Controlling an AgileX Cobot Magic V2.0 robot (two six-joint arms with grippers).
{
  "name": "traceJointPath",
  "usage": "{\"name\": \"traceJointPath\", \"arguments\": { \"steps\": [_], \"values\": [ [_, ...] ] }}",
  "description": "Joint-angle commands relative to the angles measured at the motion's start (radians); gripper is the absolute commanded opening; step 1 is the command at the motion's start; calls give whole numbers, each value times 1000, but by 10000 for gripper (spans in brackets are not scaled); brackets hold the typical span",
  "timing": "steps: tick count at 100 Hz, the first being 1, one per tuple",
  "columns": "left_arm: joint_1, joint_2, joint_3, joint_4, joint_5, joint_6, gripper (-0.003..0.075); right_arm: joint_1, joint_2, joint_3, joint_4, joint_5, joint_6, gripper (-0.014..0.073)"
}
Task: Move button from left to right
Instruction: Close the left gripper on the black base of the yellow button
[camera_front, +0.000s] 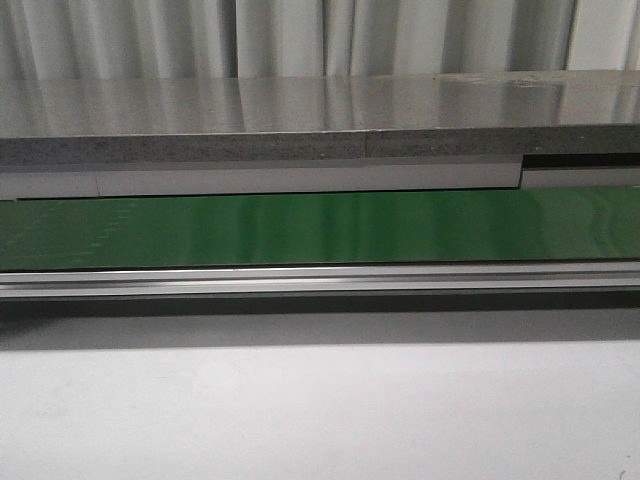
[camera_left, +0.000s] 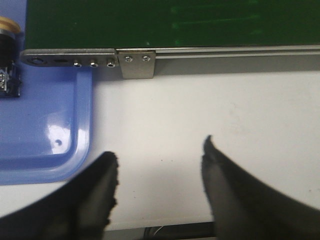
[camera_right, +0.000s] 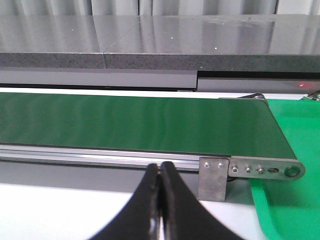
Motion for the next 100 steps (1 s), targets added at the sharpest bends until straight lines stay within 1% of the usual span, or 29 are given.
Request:
{"name": "traceJointPath", "arguments": {
  "steps": [1,4,6,9,21,34,41,51,67,79,88,100],
  "values": [
    [-8,-8,-32,-16,-63,-10,634,1,-20,-15,-7,-78,-2,-67],
    [-8,-8,-32,-16,-76,-10,687,1,-20,-15,-7,-78,-2,-67],
    [-8,-8,-32,-16,-85,-10,706,1,-20,-15,-7,-78,-2,-67],
    [-8,-8,-32,-16,-93,-10,715,1,-20,-15,-7,-78,-2,-67],
    [-8,-8,-36,-26,-98,-10,685,1,-20,-15,-7,-78,-2,-67],
    [7,-5,-69,-7,-56,-29,636,1,-20,-15,-7,-78,-2,-67],
    [50,4,-112,2,-24,-47,633,1,-20,-15,-7,-78,-2,-67],
    [153,25,-192,5,12,-47,629,1,-20,-15,-7,-78,-2,-67],
    [335,86,-292,19,42,0,617,1,-20,-15,-7,-78,-2,-67],
    [441,164,-343,19,57,22,617,1,-20,-15,-7,-78,-2,-67],
    [482,238,-367,19,57,24,617,1,-20,-15,-7,-78,-2,-67],
    [492,345,-389,22,24,26,617,1,-20,-15,-7,-78,-2,-67]
  ]
}}
